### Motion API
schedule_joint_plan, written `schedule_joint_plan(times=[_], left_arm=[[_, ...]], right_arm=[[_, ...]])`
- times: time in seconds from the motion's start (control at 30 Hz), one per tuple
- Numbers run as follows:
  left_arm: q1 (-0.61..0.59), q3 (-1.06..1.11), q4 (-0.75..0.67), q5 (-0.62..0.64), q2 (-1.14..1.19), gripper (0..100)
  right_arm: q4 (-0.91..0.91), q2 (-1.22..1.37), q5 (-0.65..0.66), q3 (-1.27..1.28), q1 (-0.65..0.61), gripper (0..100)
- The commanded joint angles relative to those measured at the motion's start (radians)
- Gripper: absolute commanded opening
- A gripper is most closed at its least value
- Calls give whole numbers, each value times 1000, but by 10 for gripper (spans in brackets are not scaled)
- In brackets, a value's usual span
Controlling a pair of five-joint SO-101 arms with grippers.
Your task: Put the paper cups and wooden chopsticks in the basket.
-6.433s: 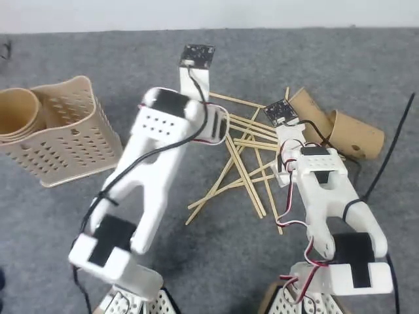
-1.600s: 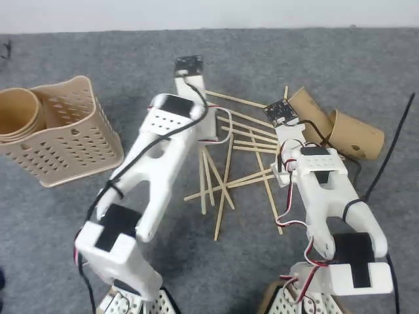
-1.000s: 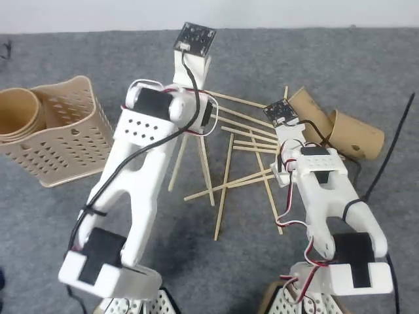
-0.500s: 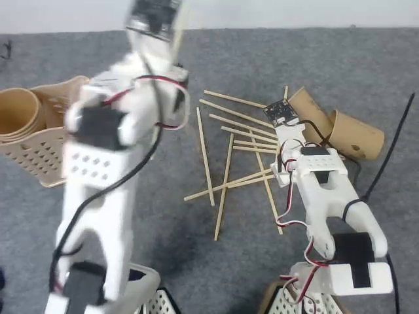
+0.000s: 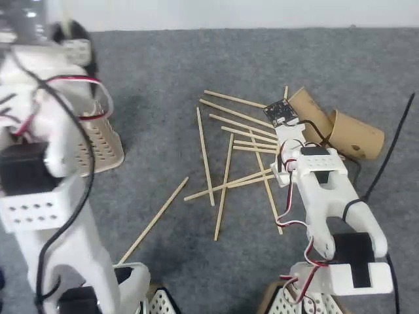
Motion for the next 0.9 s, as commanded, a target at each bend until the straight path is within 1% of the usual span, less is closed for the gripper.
schedule_joint_plan(times=[0.0,0.1,0.27,0.37,0.53,0.63,0.73,0.8,0.87], left_arm=[[-91,-16,-104,-8,-6,12],[-141,39,-201,14,34,12],[-216,180,-376,186,58,12],[-239,317,-465,245,55,12],[-256,599,-707,247,0,12],[-245,739,-804,247,-63,12],[-219,826,-862,213,-89,12],[-196,863,-872,178,-89,13],[-190,886,-873,170,-91,32]], right_arm=[[-10,4,12,3,-22,56],[-10,4,12,3,-24,56],[-12,4,12,3,-24,56],[-13,4,12,3,-24,56],[-13,4,12,3,-24,57],[-13,4,12,3,-28,58],[-13,4,12,3,-33,57],[-13,4,12,3,-33,57],[-13,4,12,3,-33,57]])
